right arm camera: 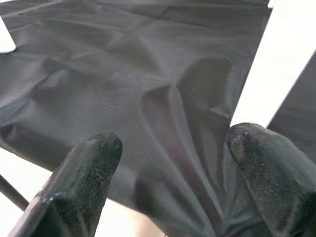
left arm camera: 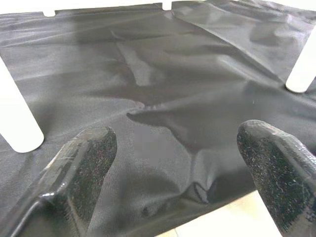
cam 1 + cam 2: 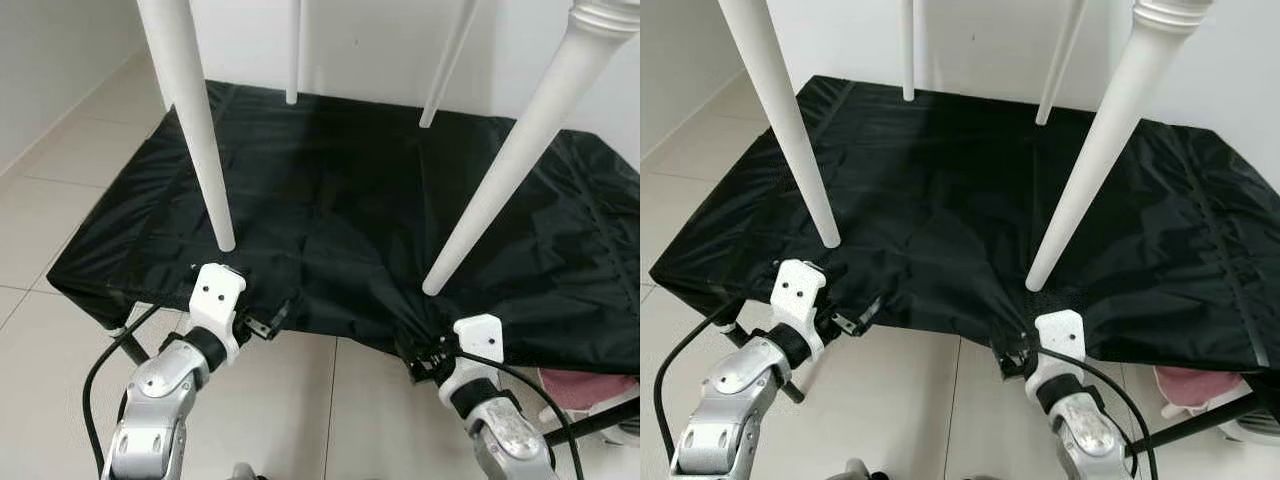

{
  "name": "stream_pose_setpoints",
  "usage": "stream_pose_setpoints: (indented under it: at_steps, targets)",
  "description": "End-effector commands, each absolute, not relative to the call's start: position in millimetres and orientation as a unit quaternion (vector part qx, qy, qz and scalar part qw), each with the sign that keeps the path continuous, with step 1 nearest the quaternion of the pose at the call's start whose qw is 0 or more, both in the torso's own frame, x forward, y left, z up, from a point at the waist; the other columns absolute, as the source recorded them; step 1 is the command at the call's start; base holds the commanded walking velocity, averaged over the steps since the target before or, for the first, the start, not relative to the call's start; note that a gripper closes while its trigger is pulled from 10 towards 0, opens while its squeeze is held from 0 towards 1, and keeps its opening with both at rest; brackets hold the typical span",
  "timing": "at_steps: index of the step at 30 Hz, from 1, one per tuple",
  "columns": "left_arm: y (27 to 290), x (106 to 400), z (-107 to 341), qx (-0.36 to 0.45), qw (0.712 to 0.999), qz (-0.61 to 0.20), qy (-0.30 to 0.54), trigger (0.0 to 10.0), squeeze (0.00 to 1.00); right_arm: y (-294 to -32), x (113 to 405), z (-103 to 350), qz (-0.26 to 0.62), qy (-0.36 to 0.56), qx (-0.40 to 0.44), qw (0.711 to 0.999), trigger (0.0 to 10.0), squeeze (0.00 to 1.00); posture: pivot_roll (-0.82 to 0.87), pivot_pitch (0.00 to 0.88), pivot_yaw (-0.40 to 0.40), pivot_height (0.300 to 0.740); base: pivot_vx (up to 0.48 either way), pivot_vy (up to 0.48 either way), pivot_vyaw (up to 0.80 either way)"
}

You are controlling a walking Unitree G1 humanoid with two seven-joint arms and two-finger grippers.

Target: Building children table

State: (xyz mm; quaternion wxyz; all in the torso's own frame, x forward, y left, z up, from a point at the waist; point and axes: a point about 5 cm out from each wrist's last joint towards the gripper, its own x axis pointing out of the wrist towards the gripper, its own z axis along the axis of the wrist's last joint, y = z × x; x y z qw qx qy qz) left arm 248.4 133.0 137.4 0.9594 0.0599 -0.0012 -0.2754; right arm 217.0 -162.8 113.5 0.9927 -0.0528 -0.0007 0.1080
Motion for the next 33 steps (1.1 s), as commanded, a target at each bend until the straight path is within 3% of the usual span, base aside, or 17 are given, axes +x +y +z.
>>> stream_pose_setpoints:
  at_steps: [1, 11, 14, 18, 27, 33]
  targets:
    - [142.9, 253.7, 131.4, 0.072, 0.984, -0.164, 0.0, 10.0, 0.0, -164.0, 217.6, 103.6, 0.111, 0.011, -0.054, 0.992, 10.0, 0.0, -0.01, 0.0, -0.035, 0.74, 0.0, 0.0, 0.0]
    - [143.3, 244.0, 123.0, 0.075, 0.978, -0.193, 0.012, 10.0, 0.0, -154.0, 213.3, 86.9, 0.162, 0.042, -0.058, 0.984, 10.0, 0.0, -0.01, 0.0, -0.033, 0.74, 0.0, 0.0, 0.0]
    - [137.5, 227.2, 122.0, 0.077, 0.957, -0.279, 0.03, 10.0, 0.0, -144.8, 204.7, 89.8, 0.232, 0.05, -0.074, 0.969, 10.0, 0.0, 0.0, 0.0, -0.039, 0.74, 0.0, 0.0, 0.0]
    - [142.8, 211.3, 109.2, 0.097, 0.935, -0.333, 0.07, 10.0, 0.0, -147.8, 196.5, 94.6, 0.282, 0.059, -0.091, 0.953, 10.0, 0.0, 0.01, 0.0, -0.039, 0.74, 0.0, 0.0, 0.0]
    - [151.2, 209.4, 81.5, 0.106, 0.941, -0.297, 0.123, 10.0, 0.0, -157.3, 194.9, 87.8, 0.294, 0.082, -0.09, 0.948, 10.0, 0.0, 0.0, 0.0, -0.035, 0.74, 0.0, 0.0, 0.0]
    - [155.8, 209.2, 65.9, 0.108, 0.942, -0.271, 0.168, 10.0, 0.0, -153.6, 184.8, 66.1, 0.351, 0.151, -0.116, 0.917, 10.0, 0.0, 0.0, 0.0, -0.033, 0.74, 0.0, 0.0, 0.0]
